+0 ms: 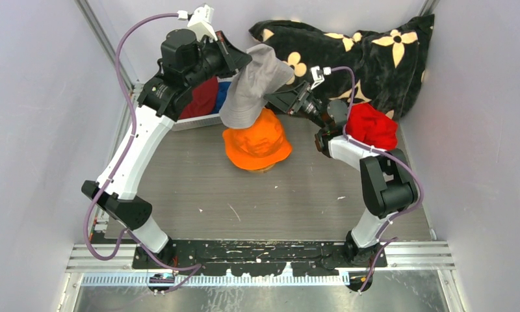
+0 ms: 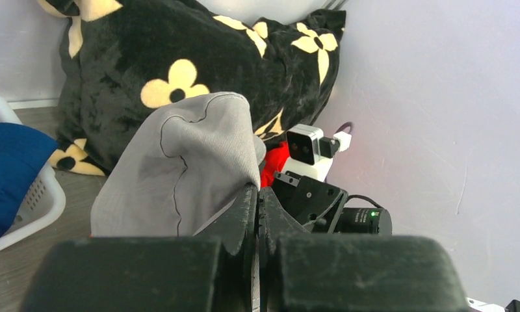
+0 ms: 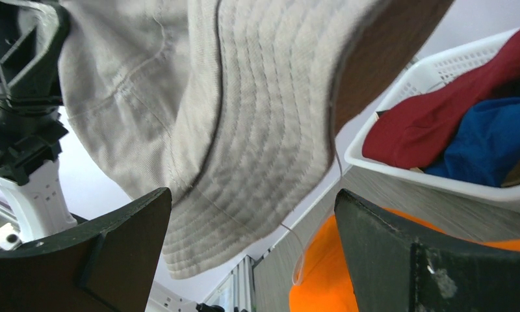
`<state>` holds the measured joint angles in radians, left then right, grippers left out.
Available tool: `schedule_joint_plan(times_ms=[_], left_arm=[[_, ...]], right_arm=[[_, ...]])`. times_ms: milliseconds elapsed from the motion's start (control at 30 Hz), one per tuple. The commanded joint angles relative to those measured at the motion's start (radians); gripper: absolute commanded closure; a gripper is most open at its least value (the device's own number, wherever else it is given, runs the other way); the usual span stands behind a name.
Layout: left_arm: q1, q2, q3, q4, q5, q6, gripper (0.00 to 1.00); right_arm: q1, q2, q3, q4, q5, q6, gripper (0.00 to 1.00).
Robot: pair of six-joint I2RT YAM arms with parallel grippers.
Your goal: Stack the hats
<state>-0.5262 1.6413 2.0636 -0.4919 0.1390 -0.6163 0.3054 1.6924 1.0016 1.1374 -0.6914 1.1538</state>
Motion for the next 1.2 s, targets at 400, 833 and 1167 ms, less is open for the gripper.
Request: schedule_joint_plan(times_ms=[400, 833, 1167], left_arm=[[-0.001, -0.018, 0.001, -0.002, -0.08, 0.075, 1.0], [0.015, -0.007, -0.004, -0.038, -0.145, 0.129, 1.0], [0.019, 0.027, 0.009, -0.052, -0.186, 0.186, 1.0]], right_arm=[[-0.005, -0.009, 0.05, 0.253, -0.051, 0.167, 0.0], [-0.004, -0.104, -0.035, 0.209, -0.053, 0.147, 0.0], [0.009, -0.086, -0.022, 0.158, -0.074, 0.115, 0.0]])
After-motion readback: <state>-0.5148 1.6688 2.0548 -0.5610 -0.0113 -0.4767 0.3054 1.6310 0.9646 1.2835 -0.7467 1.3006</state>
